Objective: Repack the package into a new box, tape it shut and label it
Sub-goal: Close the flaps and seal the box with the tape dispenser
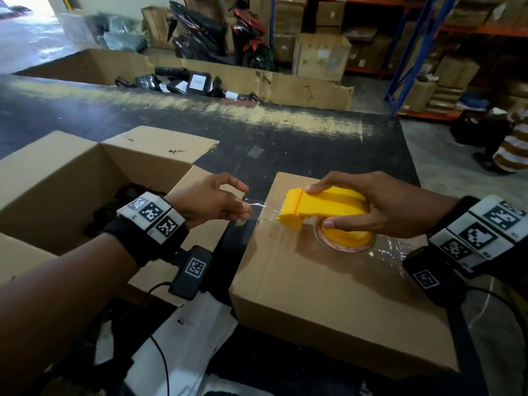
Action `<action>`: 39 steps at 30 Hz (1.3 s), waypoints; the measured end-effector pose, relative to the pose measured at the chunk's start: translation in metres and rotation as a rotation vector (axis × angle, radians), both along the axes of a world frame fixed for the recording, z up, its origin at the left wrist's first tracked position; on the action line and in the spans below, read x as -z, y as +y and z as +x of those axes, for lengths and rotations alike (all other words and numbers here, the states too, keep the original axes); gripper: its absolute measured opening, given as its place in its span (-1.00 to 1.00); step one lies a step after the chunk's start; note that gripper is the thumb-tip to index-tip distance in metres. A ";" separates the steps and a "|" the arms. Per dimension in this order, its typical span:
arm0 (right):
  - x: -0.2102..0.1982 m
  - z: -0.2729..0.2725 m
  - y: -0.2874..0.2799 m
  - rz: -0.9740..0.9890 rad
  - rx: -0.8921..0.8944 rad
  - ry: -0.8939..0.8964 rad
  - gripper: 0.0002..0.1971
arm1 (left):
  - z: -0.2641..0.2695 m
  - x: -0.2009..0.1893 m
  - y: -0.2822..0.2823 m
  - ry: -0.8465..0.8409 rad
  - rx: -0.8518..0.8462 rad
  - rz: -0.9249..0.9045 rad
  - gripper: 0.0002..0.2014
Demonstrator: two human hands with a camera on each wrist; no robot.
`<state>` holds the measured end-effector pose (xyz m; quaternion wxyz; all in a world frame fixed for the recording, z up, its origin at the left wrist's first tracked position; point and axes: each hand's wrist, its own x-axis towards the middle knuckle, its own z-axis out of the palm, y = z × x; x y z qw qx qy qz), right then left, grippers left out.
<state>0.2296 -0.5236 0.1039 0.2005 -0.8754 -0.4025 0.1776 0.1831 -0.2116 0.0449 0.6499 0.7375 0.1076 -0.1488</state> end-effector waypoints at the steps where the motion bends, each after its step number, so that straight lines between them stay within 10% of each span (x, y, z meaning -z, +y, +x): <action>1: -0.001 0.000 0.003 -0.018 -0.001 -0.004 -0.36 | 0.001 0.002 0.001 0.002 -0.008 0.002 -0.56; 21: -0.005 0.006 0.018 -0.133 -0.007 -0.015 -0.31 | 0.019 0.039 -0.007 0.114 0.118 0.112 -0.62; 27: -0.004 0.006 0.016 -0.127 -0.003 -0.015 -0.31 | 0.015 0.049 -0.006 -0.200 0.258 0.611 -0.53; 32: -0.002 0.006 0.015 -0.118 -0.004 -0.015 -0.30 | 0.002 0.044 -0.016 -0.497 0.388 0.420 -0.45; 39: 0.000 0.005 0.010 -0.085 -0.017 -0.009 -0.30 | -0.002 0.049 -0.014 -0.536 0.549 0.710 -0.22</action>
